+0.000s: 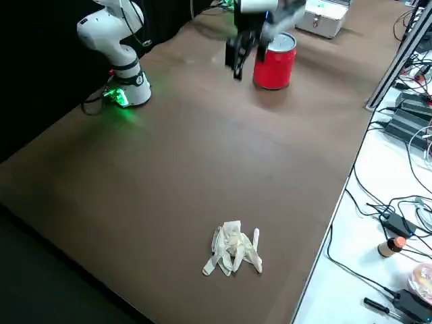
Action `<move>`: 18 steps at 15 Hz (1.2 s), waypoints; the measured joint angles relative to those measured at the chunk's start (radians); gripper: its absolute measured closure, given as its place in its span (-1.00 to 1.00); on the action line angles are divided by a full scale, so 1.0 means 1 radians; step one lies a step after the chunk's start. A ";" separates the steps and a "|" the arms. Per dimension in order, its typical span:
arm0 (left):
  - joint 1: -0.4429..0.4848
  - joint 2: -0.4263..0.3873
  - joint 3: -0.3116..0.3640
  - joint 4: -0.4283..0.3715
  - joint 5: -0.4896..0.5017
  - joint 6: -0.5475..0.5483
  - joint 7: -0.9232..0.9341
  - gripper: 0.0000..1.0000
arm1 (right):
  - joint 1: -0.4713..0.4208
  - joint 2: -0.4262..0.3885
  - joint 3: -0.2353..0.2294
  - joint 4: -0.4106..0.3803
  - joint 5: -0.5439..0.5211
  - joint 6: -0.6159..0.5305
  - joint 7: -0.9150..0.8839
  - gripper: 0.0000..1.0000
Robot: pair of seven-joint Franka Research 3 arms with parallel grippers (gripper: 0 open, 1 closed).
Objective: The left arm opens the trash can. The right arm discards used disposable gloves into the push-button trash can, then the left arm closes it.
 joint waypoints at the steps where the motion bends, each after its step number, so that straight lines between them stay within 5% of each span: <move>1: -0.002 0.012 -0.012 0.000 -0.052 0.000 -0.001 -0.97 | -0.020 0.030 -0.001 -0.007 -0.003 0.017 0.000 -1.00; 5: -0.017 0.049 -0.081 0.003 -0.166 0.016 -0.083 -0.25 | -0.120 0.224 -0.002 -0.015 -0.003 0.192 0.000 -0.99; 12: -0.248 0.086 -0.100 0.004 -0.168 0.033 -0.382 0.97 | -0.179 0.370 -0.003 -0.015 -0.008 0.365 -0.001 -0.97; 18: -0.371 0.156 -0.099 0.004 -0.164 0.191 -0.461 0.98 | -0.235 0.501 -0.011 -0.015 -0.039 0.641 -0.001 -0.94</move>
